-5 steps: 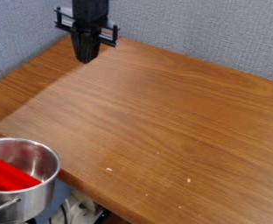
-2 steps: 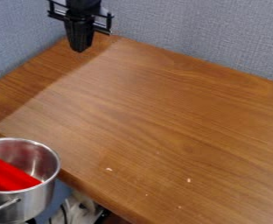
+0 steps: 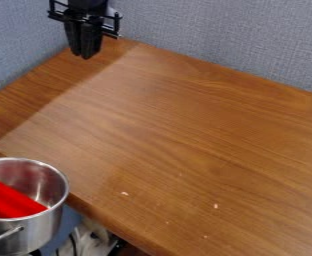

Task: Move the red object from the metal pot to the table

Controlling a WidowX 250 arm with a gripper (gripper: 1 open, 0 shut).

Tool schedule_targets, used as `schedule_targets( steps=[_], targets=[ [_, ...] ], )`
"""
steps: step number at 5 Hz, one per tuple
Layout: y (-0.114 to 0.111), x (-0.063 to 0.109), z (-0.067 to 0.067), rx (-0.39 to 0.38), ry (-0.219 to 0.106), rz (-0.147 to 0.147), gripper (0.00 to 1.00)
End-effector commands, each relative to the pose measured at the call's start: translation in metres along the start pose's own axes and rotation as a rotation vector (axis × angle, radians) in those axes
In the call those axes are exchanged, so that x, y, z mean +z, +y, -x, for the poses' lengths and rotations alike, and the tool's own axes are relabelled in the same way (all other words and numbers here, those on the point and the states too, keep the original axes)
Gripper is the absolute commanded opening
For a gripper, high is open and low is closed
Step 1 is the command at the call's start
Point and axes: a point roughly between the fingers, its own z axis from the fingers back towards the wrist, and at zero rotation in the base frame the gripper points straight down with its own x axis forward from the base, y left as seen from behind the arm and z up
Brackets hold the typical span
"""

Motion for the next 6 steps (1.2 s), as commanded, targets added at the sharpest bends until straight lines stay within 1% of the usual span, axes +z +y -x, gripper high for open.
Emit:
schedule_targets(
  steps=[1,2,3,4,5,6],
  targets=[
    [0.010,0.010,0.005,0.016,-0.016,-0.013,1.00],
    [0.015,0.012,0.012,0.023,-0.006,-0.011,1.00],
    [0.018,0.016,0.020,0.010,0.001,-0.010,0.00],
    [0.003,0.021,0.027,-0.088,-0.012,-0.017,0.00],
    [-0.007,0.024,0.027,-0.086,-0.020,-0.021,0.00],
    [-0.019,0.027,0.019,-0.087,-0.028,-0.025,0.00]
  ],
)
